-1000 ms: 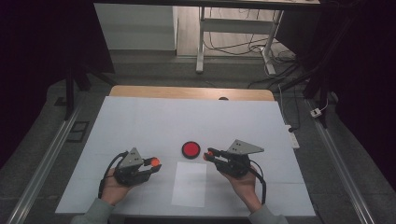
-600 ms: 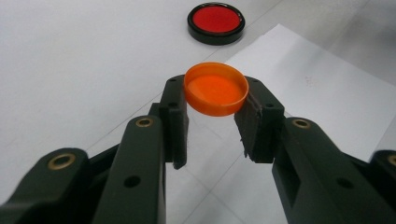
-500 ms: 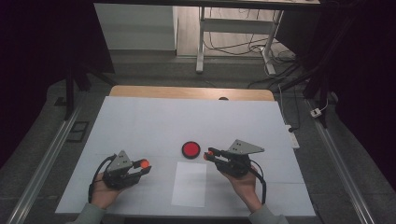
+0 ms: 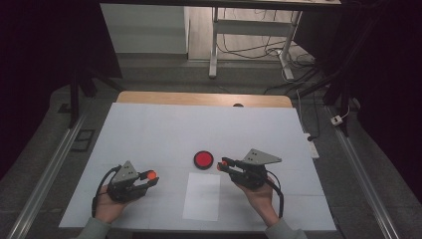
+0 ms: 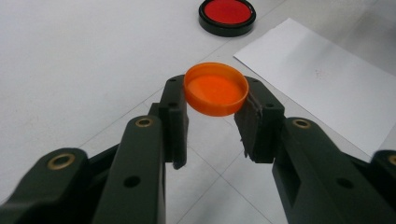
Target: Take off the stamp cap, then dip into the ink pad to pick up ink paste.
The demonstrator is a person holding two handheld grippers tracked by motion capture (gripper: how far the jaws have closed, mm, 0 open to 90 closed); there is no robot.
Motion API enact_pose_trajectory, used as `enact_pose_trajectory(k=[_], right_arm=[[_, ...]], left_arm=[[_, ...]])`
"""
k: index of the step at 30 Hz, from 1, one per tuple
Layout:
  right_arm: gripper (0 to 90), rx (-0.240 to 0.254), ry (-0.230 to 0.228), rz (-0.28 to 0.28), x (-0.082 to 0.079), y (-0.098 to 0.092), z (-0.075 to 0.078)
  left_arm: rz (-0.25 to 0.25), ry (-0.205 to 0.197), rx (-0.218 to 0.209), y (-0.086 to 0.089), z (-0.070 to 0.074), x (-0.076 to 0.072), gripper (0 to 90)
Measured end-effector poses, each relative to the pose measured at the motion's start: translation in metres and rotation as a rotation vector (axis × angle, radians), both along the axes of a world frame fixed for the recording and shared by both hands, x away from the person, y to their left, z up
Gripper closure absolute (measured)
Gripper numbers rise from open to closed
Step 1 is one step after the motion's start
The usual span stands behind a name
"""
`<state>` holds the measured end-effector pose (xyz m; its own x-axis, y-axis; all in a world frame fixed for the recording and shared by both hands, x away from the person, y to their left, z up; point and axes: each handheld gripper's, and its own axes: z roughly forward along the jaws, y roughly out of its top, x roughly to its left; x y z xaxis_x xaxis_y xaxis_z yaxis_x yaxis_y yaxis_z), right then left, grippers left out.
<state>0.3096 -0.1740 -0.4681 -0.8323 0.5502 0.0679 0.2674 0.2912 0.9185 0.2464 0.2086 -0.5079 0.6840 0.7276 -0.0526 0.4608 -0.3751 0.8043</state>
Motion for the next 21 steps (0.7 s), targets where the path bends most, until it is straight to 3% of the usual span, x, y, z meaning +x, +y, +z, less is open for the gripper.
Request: enact_pose_trajectory(k=[21], right_arm=[[72.0, -0.001, -0.007, 0.013, 0.0030, 0.0087, 0.0004]], left_arm=[[0.001, 0.009, 0.004, -0.0023, -0.0012, 0.0023, 64.2]])
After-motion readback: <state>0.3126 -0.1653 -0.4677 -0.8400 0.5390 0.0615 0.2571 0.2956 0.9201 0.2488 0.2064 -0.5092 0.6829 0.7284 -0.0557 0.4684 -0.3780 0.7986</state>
